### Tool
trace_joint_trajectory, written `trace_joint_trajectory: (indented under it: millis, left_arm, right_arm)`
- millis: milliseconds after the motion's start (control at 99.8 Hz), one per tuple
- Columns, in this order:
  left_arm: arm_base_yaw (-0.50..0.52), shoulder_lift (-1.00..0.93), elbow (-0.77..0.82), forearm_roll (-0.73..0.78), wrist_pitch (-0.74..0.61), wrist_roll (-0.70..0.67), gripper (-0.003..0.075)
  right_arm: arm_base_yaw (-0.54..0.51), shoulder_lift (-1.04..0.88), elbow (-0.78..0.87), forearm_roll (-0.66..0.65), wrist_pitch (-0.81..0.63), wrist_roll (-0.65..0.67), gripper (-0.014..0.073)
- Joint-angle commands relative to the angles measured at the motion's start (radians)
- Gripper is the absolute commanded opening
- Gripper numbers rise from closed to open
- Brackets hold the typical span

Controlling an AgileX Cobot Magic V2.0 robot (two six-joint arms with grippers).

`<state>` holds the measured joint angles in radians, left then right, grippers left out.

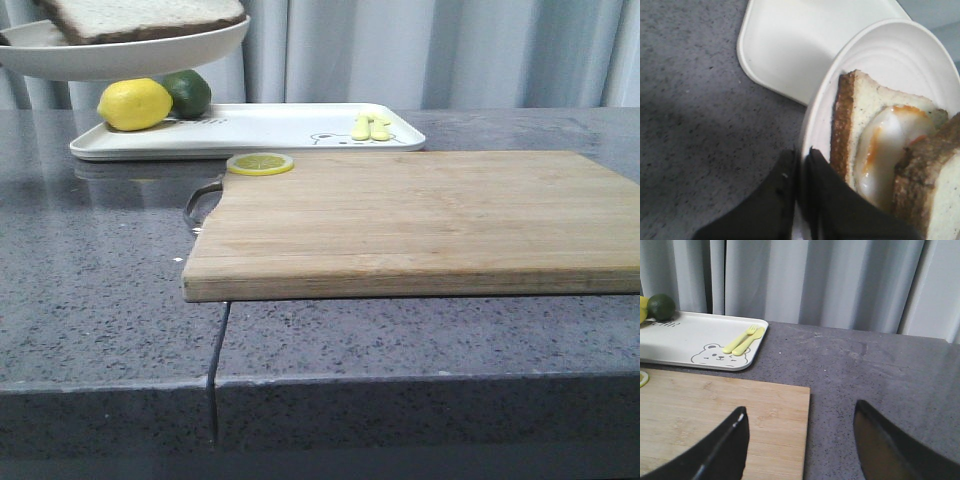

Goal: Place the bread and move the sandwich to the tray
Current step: 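Lift the plate with the left gripper and carry it over the tray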

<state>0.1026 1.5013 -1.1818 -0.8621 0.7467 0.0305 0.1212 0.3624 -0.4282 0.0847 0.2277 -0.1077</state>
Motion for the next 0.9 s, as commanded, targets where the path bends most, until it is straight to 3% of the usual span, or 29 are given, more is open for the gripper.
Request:
trace_joint_trajectory:
  millis: [0,541,891]
  left_arm:
    - [-0.007,0.016,-0.105,-0.092,-0.004,0.008,-0.0019]
    - [-0.097,0.457,-0.697,-0.092,0.188,-0.038,-0.002]
    - [-0.127,0.65,-0.934,-0.026,0.21,-0.125,-0.002]
  right_arm:
    - [-0.006,0.004,-0.026,-0.009,-0.088,-0.001,0.0461]
    - [-0.006,0.004,-0.026,-0.009,-0.09,-0.001,0.0461]
    - [-0.006,0.004,-0.026,-0.009,-0.09,-0.001,0.0461]
